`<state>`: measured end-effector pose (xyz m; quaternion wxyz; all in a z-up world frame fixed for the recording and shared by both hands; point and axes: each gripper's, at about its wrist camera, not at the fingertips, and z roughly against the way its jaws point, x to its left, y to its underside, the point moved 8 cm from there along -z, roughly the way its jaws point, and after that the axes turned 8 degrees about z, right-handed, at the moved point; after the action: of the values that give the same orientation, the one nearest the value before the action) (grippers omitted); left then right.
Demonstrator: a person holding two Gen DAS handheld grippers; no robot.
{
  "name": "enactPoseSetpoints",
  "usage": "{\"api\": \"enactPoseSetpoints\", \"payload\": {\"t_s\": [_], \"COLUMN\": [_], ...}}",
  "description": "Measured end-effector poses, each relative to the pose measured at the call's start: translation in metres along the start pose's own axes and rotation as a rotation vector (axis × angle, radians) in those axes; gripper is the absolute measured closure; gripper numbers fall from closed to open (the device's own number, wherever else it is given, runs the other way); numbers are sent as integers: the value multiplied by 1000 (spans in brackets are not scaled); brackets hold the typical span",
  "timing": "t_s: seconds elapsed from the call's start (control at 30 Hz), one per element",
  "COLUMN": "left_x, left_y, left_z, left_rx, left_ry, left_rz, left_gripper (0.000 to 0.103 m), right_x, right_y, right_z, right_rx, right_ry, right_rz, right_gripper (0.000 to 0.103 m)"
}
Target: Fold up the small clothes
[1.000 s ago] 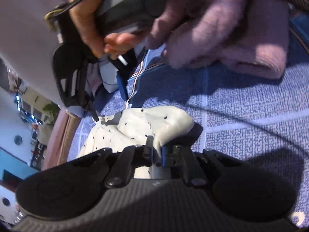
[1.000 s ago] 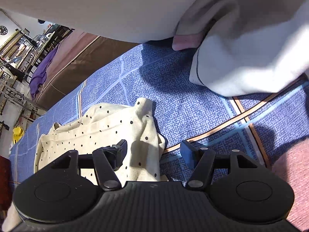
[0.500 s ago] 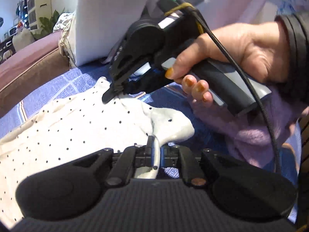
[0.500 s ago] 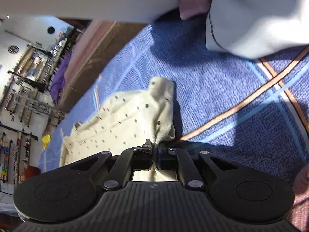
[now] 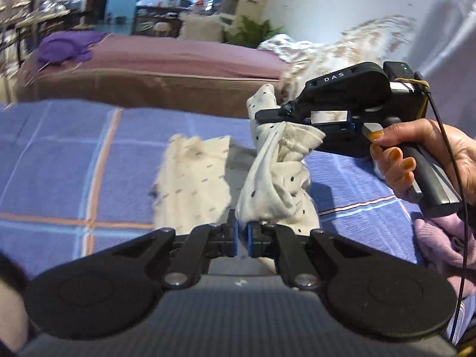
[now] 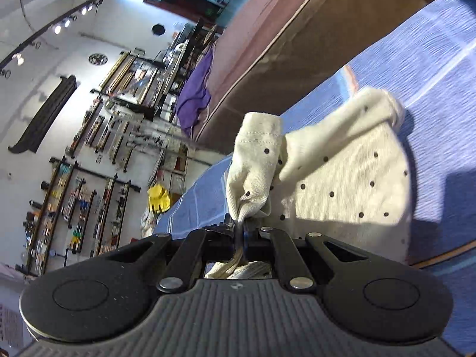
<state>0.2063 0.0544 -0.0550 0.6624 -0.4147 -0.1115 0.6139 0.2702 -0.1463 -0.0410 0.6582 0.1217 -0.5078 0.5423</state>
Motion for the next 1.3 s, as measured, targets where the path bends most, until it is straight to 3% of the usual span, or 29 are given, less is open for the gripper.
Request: {"api": "enactPoseSetpoints", "payload": {"t_s": [0.07,0.1,0.13,0.17,0.2,0.23,0.27,0.3,0.37,0.47,0.6,0.73,0.87,0.9,0.97,1.03,1.13,1.17,1.2,1.23,1.3], "left_x": [32,44,61,71,78,84,86,87,82,72,68,64,65,64,62,64,68,67,66,64,59], "left_y": [9,12,16,19,20,22,23,24,35,51,78,74,69,68,65,65,70,70,68,65,54], "left_z": [13,13,13,11,10,15,17,18,37,34,7,-5,-20,-24,-35,-44,-52,-52,-50,-46,-34], "left_rx": [13,6,14,29,31,17,5,0,18,64,118,53,28,27,34,47,51,48,43,33,13], "left_ry": [-74,-120,-164,-170,-162,-163,-171,-176,-150,-60,-43,-54,4,34,95,96,95,100,106,112,136], "left_rz": [38,50,80,117,153,175,170,160,176,233,344,371,481,503,548,584,599,602,595,577,556], "left_gripper": [96,87,57,24,13,5,5,4,0,0,0,0,4,10,48,72,80,82,84,86,88], "right_x": [16,22,23,22,16,10,6,5,9,13,-30,-66,-92,-95,-97,-101,-105,-105,-106,-105,-97], "right_y": [12,18,23,27,30,31,30,30,25,16,11,27,46,48,50,50,46,45,44,44,43], "right_z": [-40,-59,-74,-85,-92,-94,-92,-87,-68,-32,4,16,12,11,7,2,-2,-5,-9,-13,-12], "right_rx": [56,80,99,114,118,104,84,59,5,-78,-82,-55,-49,-63,-106,-149,-206,-201,-184,-164,-168], "right_ry": [3,19,44,75,116,156,161,136,73,55,166,270,214,181,107,29,-15,-22,-13,-3,15], "right_rz": [40,73,96,113,119,113,97,85,104,207,226,236,136,112,51,-21,-52,-51,-50,-45,-17], "right_gripper": [93,92,91,80,63,51,18,4,2,2,2,3,2,3,2,4,17,34,62,74,78]}}
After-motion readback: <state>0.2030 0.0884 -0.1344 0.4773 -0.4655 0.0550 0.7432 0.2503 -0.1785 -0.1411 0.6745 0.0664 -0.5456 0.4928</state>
